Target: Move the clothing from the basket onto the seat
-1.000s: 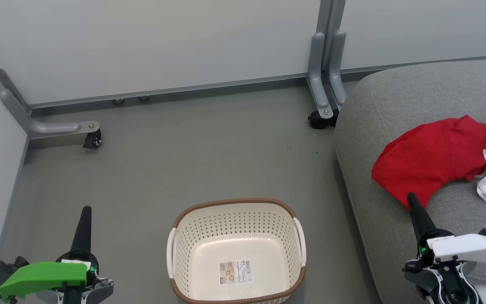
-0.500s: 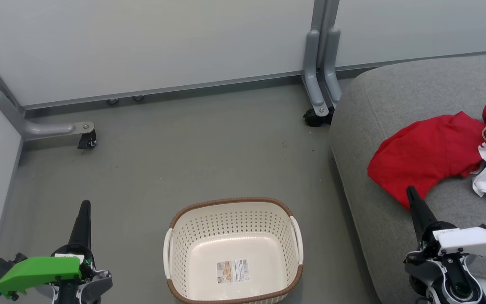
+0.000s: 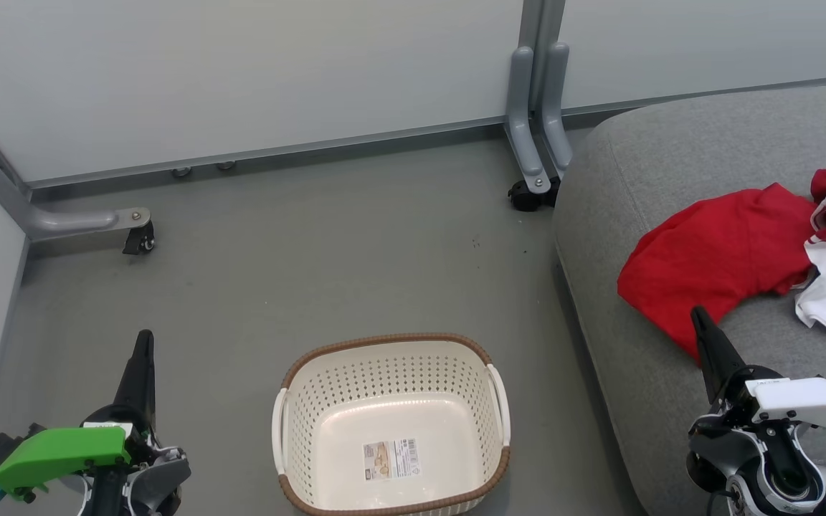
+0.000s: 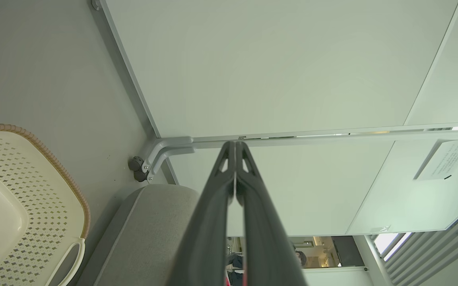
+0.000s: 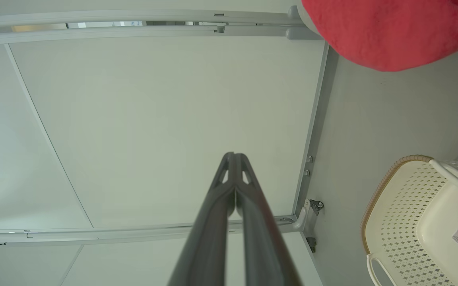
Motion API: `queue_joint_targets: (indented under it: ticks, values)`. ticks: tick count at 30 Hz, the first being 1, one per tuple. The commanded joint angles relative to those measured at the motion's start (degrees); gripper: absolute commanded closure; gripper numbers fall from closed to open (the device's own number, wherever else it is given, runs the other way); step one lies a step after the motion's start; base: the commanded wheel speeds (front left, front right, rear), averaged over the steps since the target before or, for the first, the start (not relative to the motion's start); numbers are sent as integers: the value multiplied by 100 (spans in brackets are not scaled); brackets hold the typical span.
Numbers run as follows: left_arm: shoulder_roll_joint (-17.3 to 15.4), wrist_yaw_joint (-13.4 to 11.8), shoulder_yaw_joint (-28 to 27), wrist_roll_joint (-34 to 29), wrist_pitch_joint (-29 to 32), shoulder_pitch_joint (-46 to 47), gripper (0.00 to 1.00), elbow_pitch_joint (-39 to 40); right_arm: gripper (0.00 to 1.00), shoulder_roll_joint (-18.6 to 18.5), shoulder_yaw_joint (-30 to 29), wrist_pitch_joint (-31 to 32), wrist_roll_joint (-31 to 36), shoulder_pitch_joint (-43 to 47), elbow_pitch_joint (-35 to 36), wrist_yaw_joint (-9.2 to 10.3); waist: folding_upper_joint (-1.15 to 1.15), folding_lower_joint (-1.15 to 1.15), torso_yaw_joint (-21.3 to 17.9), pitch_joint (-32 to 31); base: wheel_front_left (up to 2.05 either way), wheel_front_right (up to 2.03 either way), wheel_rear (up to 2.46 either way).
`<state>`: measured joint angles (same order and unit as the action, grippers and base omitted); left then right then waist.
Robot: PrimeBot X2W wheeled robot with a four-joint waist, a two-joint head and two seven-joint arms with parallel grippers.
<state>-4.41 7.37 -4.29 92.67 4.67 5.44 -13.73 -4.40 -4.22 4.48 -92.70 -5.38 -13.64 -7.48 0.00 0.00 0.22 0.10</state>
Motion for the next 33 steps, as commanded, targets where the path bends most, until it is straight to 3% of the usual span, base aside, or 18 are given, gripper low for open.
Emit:
queue_joint_targets:
  ticks: [1,33]
  values:
    - [19,20,-43,116,36,100,100,-34,100,-8,-19,39,-125,-98,-35,-2,0,0,-11,4,0,0,0]
    - [70,21,-104,64,99,120,100,-38,100,47,-94,103,-84,-100,-47,-2,0,0,-22,8,0,0,0]
